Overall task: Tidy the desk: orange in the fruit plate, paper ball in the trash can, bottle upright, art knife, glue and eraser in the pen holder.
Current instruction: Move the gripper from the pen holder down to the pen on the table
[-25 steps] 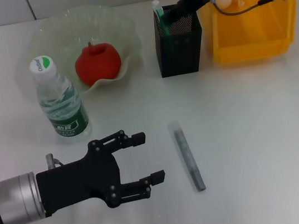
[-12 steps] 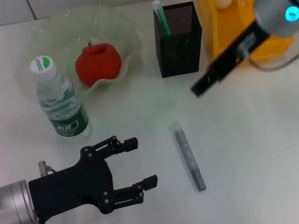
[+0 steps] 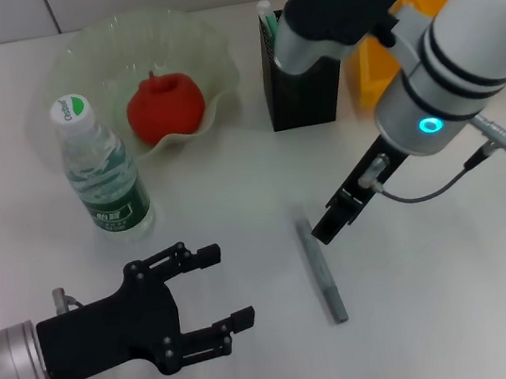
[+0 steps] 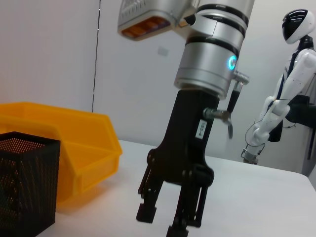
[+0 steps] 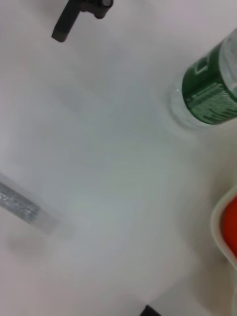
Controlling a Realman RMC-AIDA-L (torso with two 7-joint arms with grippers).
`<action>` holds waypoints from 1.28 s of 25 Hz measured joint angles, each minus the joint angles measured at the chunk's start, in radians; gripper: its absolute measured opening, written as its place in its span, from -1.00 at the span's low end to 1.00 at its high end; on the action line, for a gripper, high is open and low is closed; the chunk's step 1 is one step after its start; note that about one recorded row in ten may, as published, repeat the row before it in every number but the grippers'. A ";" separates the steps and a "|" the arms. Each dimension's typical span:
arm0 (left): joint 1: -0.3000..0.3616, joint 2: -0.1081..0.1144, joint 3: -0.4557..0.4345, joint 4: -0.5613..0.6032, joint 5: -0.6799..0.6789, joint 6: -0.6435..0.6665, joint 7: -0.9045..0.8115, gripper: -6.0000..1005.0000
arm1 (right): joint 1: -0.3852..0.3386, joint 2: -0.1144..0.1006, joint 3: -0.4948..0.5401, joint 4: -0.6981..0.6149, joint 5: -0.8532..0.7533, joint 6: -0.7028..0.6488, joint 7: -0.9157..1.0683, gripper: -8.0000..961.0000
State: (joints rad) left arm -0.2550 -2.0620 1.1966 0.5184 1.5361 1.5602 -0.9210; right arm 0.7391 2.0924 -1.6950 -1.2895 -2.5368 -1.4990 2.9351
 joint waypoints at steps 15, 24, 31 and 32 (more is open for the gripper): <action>0.007 0.002 -0.013 0.000 0.002 0.002 0.001 0.62 | 0.080 0.000 -0.134 0.167 0.075 0.140 0.018 0.57; 0.010 0.002 -0.016 0.000 -0.002 0.005 0.001 0.62 | 0.106 0.000 -0.139 0.226 0.090 0.159 0.021 0.48; 0.011 0.002 -0.016 0.000 0.000 0.005 0.001 0.62 | 0.130 0.000 -0.138 0.279 0.103 0.172 0.021 -0.07; 0.011 0.002 -0.016 0.000 0.000 0.005 0.001 0.62 | 0.131 0.000 -0.138 0.281 0.106 0.173 0.021 -0.15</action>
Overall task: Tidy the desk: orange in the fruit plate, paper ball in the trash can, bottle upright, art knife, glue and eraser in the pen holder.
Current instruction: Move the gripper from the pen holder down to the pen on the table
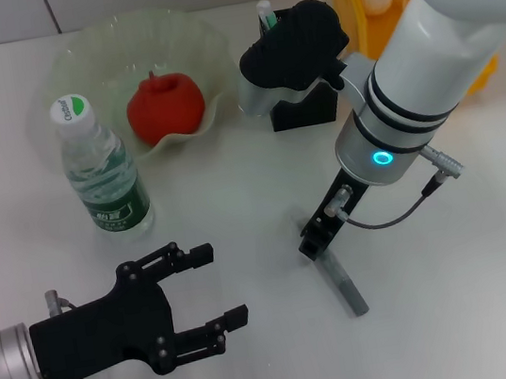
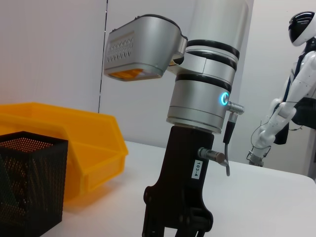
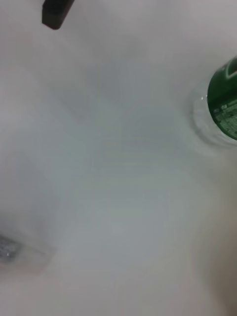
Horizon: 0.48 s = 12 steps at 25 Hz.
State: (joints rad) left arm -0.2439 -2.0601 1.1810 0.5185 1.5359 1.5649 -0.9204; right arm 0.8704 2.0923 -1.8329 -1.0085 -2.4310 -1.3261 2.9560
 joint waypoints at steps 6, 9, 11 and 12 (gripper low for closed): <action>0.000 0.000 0.000 0.000 -0.001 0.000 0.000 0.62 | 0.002 0.000 0.000 0.003 0.001 0.001 0.000 -0.22; -0.001 0.000 -0.001 0.000 0.000 0.000 0.000 0.62 | 0.006 0.000 -0.003 0.006 0.001 -0.003 0.000 -0.28; -0.001 0.000 -0.001 0.000 0.000 0.000 0.000 0.62 | 0.012 0.000 -0.006 0.015 0.001 -0.008 -0.002 -0.34; -0.001 -0.001 -0.007 0.000 0.000 0.000 0.000 0.62 | 0.016 0.000 -0.007 0.020 0.001 -0.008 -0.004 -0.37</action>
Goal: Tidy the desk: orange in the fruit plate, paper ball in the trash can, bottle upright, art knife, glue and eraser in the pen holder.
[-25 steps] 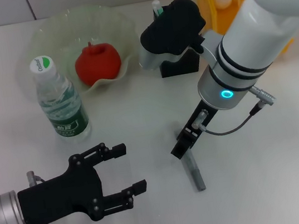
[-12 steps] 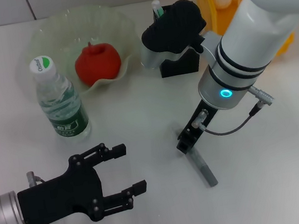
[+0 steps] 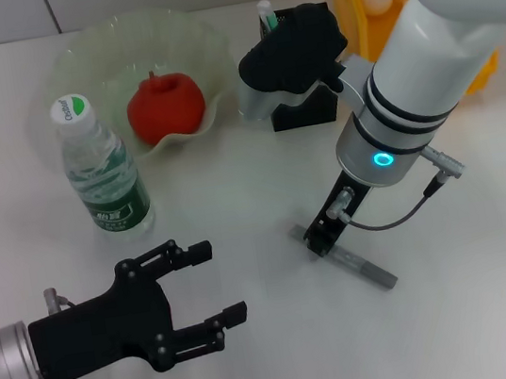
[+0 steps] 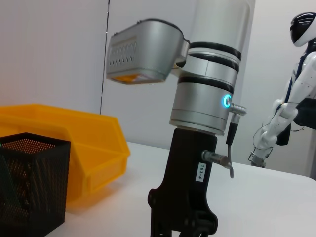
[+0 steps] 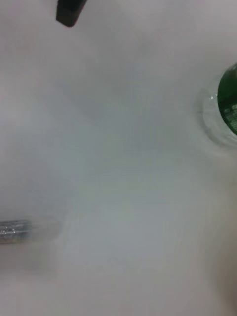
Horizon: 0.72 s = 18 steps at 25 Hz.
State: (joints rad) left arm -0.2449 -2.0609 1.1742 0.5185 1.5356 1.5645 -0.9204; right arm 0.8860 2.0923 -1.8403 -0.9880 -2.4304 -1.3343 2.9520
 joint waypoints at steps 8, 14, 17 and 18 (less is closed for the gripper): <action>-0.002 -0.001 -0.002 0.000 0.000 0.003 0.000 0.62 | -0.021 -0.001 -0.002 -0.048 -0.002 -0.013 -0.009 -0.68; -0.002 0.000 -0.004 0.002 0.000 0.006 0.000 0.62 | -0.154 -0.012 0.147 -0.258 -0.063 -0.038 -0.047 -0.71; -0.002 0.000 -0.004 0.007 0.000 0.017 0.000 0.62 | -0.264 -0.008 0.344 -0.429 -0.045 -0.030 -0.152 -0.72; -0.002 -0.001 -0.005 0.008 0.000 0.020 0.000 0.62 | -0.308 -0.006 0.409 -0.479 0.000 -0.006 -0.215 -0.72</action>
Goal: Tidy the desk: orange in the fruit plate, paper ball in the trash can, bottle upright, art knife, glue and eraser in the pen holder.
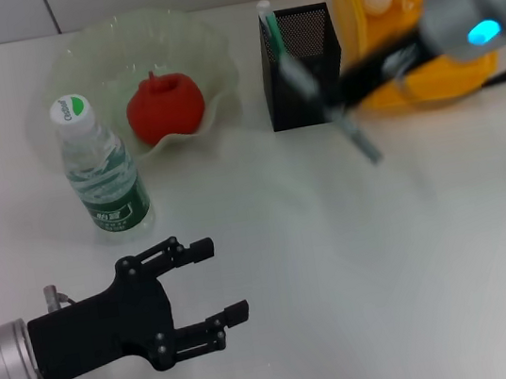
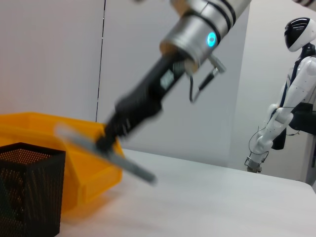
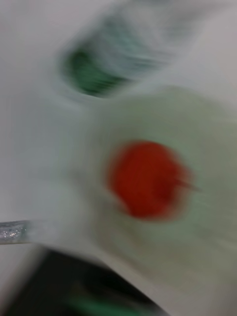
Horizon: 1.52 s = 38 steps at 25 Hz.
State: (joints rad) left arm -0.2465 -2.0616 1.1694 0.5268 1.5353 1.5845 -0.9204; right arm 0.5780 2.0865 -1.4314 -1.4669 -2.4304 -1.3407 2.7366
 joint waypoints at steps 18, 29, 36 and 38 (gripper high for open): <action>-0.031 -0.006 0.006 -0.006 0.003 0.001 -0.002 0.62 | -0.046 -0.007 0.230 0.838 1.384 0.273 -1.711 -0.72; -0.031 -0.007 0.009 -0.005 0.003 0.009 -0.002 0.62 | 0.005 -0.002 0.225 0.983 1.339 0.328 -1.730 -0.55; -0.041 -0.008 0.009 -0.001 0.001 0.015 -0.002 0.62 | -0.123 -0.004 0.235 0.918 1.333 0.177 -1.707 -0.29; -0.045 -0.008 0.006 -0.001 0.001 0.018 -0.004 0.62 | -0.201 -0.009 0.232 0.849 1.317 0.093 -1.657 -0.20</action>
State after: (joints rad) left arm -0.2913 -2.0692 1.1756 0.5257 1.5364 1.6026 -0.9244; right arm 0.3769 2.0778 -1.1993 -0.6183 -1.1137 -1.2477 1.0797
